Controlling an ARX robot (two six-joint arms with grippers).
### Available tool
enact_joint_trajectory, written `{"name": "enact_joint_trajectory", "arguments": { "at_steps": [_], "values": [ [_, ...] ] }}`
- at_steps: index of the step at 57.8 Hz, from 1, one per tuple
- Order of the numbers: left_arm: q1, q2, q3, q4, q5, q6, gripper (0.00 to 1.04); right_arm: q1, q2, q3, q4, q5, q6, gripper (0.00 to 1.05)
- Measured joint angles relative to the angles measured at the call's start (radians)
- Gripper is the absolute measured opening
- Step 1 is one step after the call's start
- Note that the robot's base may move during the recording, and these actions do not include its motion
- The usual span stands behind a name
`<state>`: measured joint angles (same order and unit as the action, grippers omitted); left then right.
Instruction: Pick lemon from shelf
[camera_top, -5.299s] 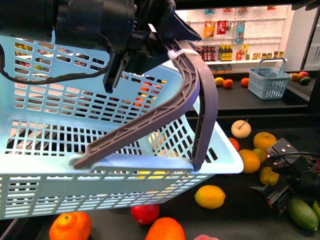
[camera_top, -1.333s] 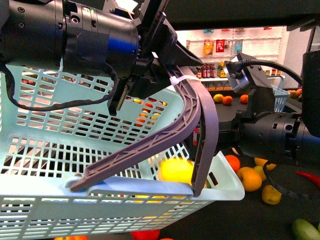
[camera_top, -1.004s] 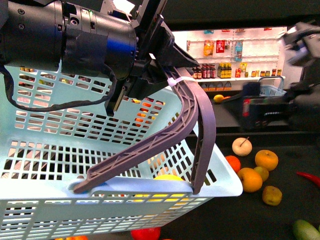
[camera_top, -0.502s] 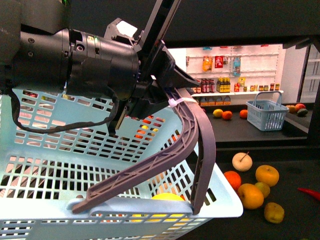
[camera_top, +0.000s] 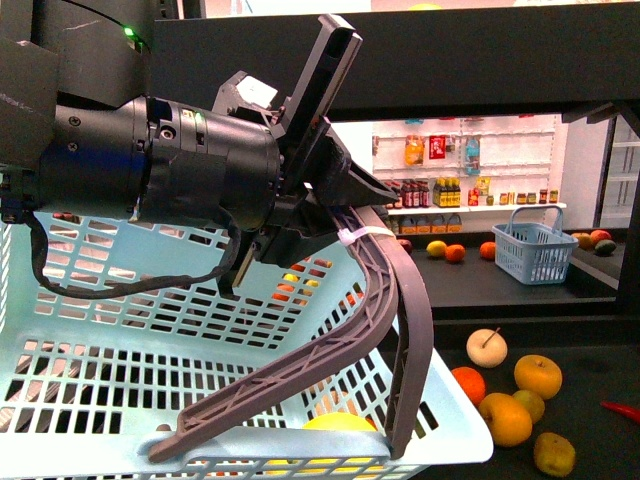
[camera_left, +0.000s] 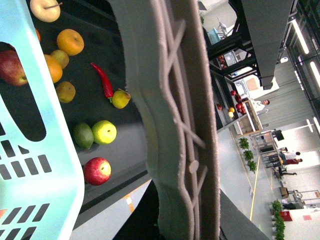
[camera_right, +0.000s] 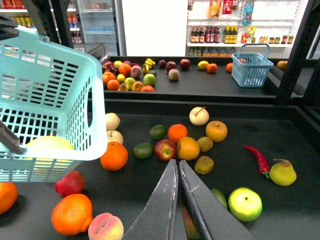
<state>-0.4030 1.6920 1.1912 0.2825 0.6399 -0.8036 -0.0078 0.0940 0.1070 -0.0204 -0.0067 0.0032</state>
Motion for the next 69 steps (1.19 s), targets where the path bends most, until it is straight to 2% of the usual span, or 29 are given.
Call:
{"name": "enact_joint_trajectory", "arguments": {
  "at_steps": [53,59,62,69],
  "values": [
    [0.0,0.0,0.0,0.0,0.0,0.0,0.09,0.004,-0.088,-0.092,0.018,0.003,0.0,0.07],
    [0.0,0.0,0.0,0.0,0.0,-0.001,0.09,0.004,-0.088,-0.092,0.018,0.004,-0.001,0.25],
    [0.0,0.0,0.0,0.0,0.0,0.0,0.09,0.004,-0.088,-0.092,0.018,0.003,-0.001,0.39],
    [0.0,0.0,0.0,0.0,0.0,0.0,0.09,0.004,-0.088,-0.092,0.018,0.003,-0.001,0.63]
  ]
}}
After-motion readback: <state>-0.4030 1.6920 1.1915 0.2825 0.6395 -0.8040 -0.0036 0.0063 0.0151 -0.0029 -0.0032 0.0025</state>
